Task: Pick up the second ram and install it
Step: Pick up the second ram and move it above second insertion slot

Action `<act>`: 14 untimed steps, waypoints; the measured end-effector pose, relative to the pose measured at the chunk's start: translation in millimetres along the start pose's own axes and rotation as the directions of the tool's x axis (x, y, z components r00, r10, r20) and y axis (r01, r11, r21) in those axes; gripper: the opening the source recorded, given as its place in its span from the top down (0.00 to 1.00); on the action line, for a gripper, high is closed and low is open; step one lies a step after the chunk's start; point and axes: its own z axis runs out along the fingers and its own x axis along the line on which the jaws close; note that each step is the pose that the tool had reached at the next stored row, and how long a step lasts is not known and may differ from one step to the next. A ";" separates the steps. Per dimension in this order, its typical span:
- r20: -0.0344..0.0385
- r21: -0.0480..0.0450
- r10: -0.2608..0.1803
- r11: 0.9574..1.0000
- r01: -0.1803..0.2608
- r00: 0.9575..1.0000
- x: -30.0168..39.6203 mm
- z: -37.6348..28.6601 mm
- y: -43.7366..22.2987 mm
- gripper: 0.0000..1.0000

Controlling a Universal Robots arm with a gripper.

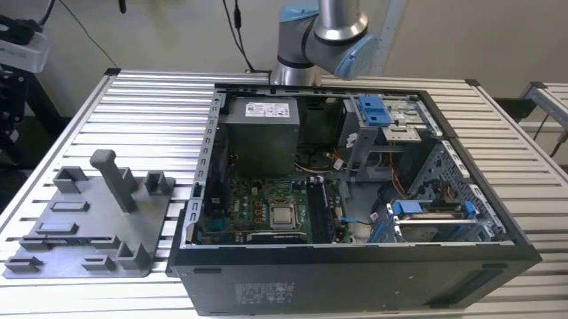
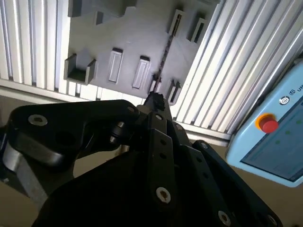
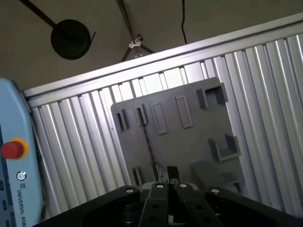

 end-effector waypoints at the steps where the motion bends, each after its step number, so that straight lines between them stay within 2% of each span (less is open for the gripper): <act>1: 0.000 0.001 -0.012 1.000 0.012 1.000 0.1 0.7 0.3 0.89; 7: -0.001 0.002 -0.084 0.996 0.084 0.996 0.4 4.0 1.4 0.89; 14: -0.002 0.004 -0.159 0.987 0.159 0.987 1.0 8.2 3.2 0.89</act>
